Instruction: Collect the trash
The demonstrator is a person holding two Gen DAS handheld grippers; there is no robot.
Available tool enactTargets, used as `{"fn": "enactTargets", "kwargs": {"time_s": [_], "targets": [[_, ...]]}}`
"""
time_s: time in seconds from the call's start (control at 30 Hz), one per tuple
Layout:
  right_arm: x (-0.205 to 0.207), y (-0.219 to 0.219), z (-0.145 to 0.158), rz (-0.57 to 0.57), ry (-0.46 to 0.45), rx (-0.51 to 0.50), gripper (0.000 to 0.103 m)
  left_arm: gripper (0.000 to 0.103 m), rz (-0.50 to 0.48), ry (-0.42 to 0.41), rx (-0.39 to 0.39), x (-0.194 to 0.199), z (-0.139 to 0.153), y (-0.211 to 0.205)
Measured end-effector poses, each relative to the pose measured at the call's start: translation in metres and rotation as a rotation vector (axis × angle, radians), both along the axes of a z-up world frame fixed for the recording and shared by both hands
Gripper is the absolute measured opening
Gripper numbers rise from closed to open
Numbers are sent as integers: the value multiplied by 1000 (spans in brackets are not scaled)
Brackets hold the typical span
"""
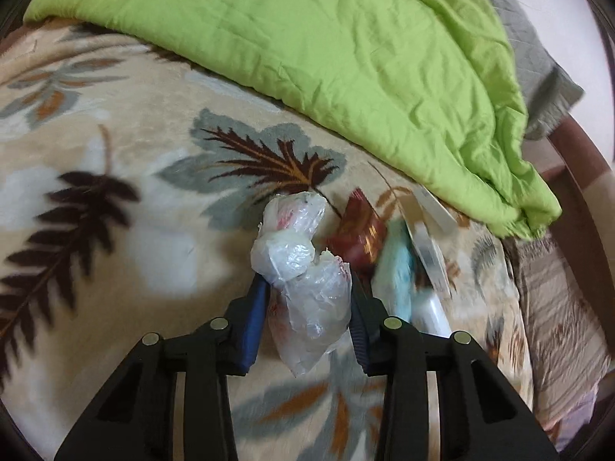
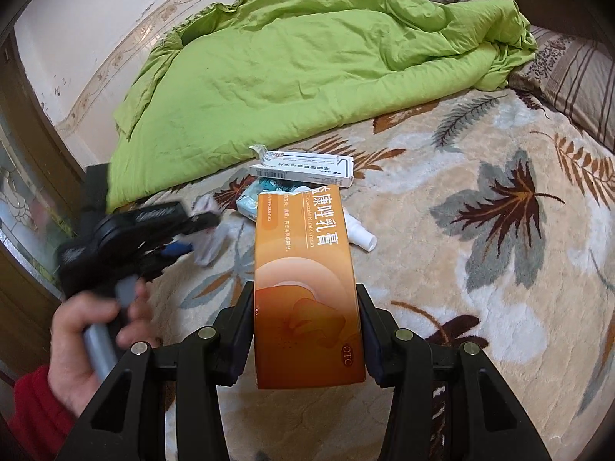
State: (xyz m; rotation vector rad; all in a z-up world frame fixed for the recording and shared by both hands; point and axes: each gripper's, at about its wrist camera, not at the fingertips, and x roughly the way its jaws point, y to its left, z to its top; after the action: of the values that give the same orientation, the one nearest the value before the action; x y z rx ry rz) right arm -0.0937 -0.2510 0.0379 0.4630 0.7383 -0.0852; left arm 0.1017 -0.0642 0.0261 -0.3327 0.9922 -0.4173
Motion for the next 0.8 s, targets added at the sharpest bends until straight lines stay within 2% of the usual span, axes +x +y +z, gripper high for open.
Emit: {"fn": "enactTargets", "kwargs": {"time_s": [0.27, 0.57, 0.67, 0.8], "targets": [[-14, 26, 5, 65, 3, -65, 52, 37, -106, -131, 93, -111, 27, 32], [-78, 60, 6, 145, 24, -70, 52, 38, -158, -270, 216, -234, 35, 69], [-101, 69, 7, 155, 28, -79, 52, 38, -115, -304, 215, -258, 31, 78], [-121, 80, 10, 161, 17, -116, 52, 38, -107, -341, 271, -269, 24, 77]]}}
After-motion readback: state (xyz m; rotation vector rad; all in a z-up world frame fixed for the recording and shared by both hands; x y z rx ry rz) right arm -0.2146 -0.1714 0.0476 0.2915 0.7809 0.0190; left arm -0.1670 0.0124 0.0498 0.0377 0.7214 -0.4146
